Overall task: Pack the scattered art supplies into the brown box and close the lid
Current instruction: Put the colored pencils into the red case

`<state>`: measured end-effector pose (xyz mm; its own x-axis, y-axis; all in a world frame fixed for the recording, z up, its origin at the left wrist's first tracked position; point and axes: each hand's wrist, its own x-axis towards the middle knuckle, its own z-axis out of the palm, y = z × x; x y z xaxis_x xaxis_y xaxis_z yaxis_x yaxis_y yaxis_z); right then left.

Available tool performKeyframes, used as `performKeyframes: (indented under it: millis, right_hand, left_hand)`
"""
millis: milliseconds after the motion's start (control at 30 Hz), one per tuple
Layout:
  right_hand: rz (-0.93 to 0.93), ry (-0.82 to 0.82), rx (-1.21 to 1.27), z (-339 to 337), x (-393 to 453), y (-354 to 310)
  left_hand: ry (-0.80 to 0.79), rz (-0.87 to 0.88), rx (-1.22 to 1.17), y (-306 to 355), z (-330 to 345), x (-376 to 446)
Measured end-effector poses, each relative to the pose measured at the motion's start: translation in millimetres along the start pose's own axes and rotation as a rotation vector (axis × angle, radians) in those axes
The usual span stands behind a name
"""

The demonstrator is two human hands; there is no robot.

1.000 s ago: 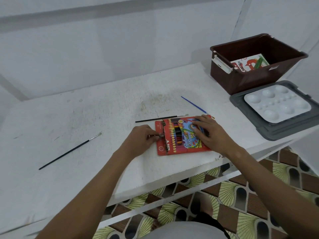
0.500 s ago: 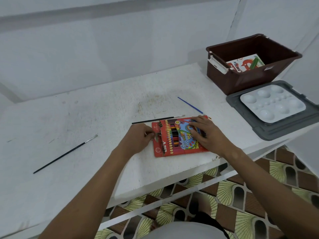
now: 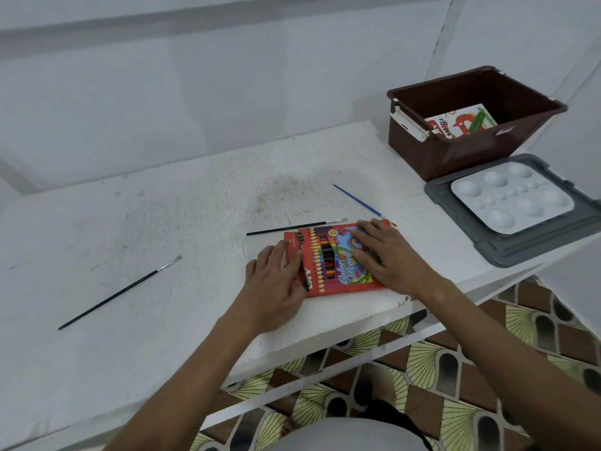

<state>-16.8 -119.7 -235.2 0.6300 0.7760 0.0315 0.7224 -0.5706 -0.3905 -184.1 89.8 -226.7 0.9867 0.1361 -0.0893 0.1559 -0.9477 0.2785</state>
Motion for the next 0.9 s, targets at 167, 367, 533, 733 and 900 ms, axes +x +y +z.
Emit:
performKeyframes:
  millis: [167,367,533,733,900]
  right_hand:
    - [0.017,-0.086,-0.179,1,1,-5]
    - [0.045,-0.111,-0.287,2,1,-9]
    - [0.057,-0.086,-0.256,4,0,-12]
    - [0.101,-0.065,-0.202,8,1,-15]
    - [0.104,-0.067,-0.199,10,0,-16]
  left_hand:
    - [-0.072,0.032,0.107,0,5,-7]
    - [-0.193,0.036,0.011,2,8,-9]
    - [-0.196,0.041,0.004,5,10,-10]
    - [0.058,-0.134,-0.207,11,15,-14]
    - [0.076,-0.194,-0.278,27,17,-15]
